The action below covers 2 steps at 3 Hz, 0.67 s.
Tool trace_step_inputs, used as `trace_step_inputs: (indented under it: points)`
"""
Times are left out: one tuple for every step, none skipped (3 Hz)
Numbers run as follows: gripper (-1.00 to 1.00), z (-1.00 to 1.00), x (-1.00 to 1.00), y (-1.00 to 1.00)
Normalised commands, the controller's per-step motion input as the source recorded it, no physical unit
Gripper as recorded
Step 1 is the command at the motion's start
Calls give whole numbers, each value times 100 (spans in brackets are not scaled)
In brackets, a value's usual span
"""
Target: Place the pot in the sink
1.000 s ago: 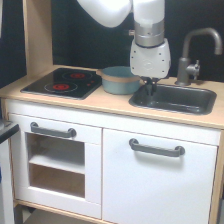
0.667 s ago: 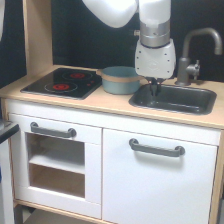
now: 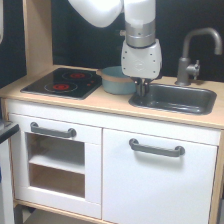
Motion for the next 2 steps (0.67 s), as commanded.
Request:
trace_step_inputs:
  points:
    - [-100,-100,85,8]
    - [-100,-100,100,51]
